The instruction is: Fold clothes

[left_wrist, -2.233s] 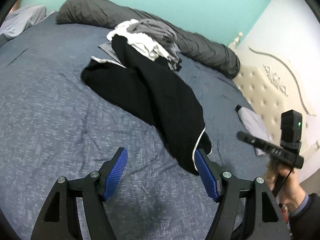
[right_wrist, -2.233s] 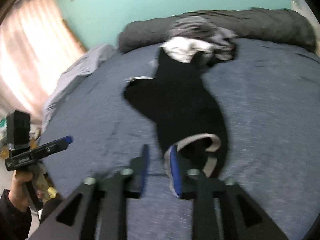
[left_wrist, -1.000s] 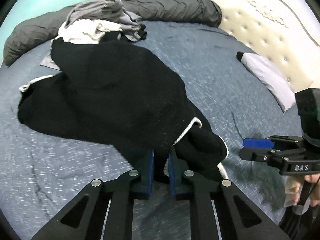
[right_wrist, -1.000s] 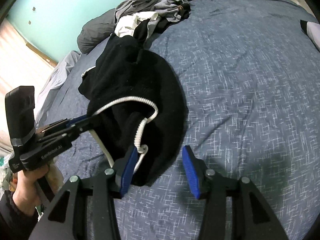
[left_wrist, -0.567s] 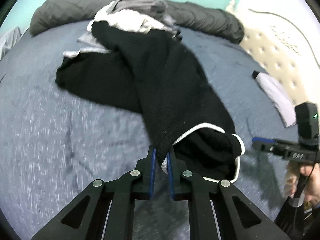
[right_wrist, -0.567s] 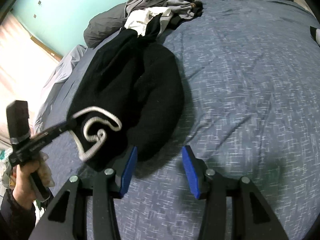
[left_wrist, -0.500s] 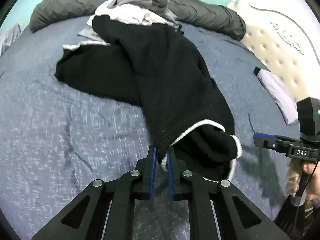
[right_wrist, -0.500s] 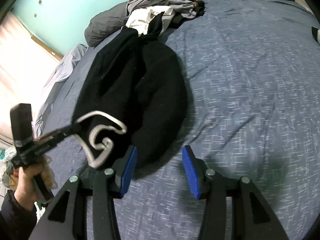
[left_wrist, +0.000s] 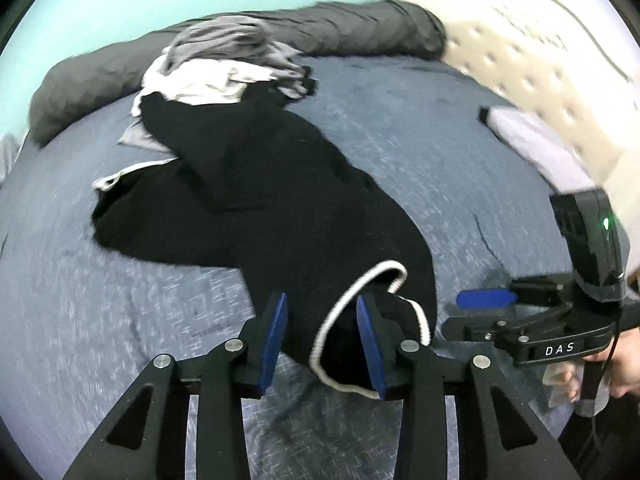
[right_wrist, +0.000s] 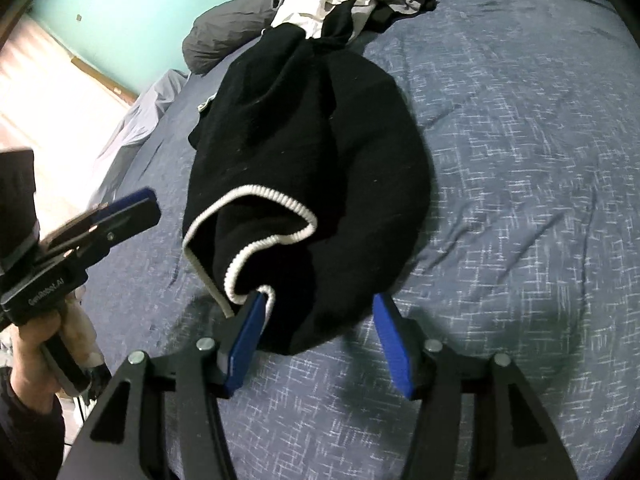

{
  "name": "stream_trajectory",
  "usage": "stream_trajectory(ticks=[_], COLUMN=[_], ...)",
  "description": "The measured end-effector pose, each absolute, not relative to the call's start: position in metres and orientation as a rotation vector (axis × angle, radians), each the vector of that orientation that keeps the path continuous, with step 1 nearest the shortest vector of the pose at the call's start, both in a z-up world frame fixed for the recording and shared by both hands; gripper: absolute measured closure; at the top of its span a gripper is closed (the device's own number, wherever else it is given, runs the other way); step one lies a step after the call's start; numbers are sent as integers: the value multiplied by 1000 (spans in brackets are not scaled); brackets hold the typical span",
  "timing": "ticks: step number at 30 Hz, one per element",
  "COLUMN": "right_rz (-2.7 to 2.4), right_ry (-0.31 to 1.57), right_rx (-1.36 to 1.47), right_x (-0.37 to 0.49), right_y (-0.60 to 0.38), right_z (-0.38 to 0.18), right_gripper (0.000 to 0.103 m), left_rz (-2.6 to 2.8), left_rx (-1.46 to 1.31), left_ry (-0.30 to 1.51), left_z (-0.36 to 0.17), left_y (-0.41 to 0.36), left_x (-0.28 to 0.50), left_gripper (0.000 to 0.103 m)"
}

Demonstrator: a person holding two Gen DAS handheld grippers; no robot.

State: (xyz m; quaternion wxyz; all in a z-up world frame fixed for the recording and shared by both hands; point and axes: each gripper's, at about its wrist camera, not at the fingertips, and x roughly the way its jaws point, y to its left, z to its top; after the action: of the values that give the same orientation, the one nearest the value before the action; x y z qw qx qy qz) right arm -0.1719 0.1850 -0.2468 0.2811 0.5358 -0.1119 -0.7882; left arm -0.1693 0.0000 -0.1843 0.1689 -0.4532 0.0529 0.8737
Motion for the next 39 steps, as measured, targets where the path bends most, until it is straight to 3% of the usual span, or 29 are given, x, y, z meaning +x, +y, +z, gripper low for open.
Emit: stream_trajectory(ticks=[13, 15, 16, 17, 22, 28, 31, 33, 39], right_rz=[-2137, -2137, -2137, -2137, -2130, -2108, -2090, -2087, -2054], right_ry=[-321, -327, -330, -330, -328, -361, -409, -454, -489], right_rx=[1460, 1462, 1463, 1463, 1462, 1444, 1415, 1381, 1277], right_x=[-176, -177, -178, -178, -176, -172, -169, -166, -155], right_y=[208, 209, 209, 209, 203, 185, 173, 167, 153], right_z=[-251, -252, -252, -252, -253, -255, -252, -248, -231], right_gripper=[46, 46, 46, 46, 46, 46, 46, 37, 36], left_rz=[2436, 2439, 2445, 2456, 2524, 2589, 2603, 2607, 2599], left_rx=[-1382, -1384, -1382, -1372, -1287, -1193, -1192, -1192, -1193], left_ry=[252, 242, 237, 241, 192, -40, -52, -57, -103], left_z=[-223, -224, -224, -223, -203, -163, -156, -156, -158], left_y=[26, 24, 22, 20, 0, -45, -57, -60, -65], left_x=[-197, -201, -202, -202, -200, -197, -195, -194, -193], left_gripper=[61, 73, 90, 93, 95, 95, 95, 95, 95])
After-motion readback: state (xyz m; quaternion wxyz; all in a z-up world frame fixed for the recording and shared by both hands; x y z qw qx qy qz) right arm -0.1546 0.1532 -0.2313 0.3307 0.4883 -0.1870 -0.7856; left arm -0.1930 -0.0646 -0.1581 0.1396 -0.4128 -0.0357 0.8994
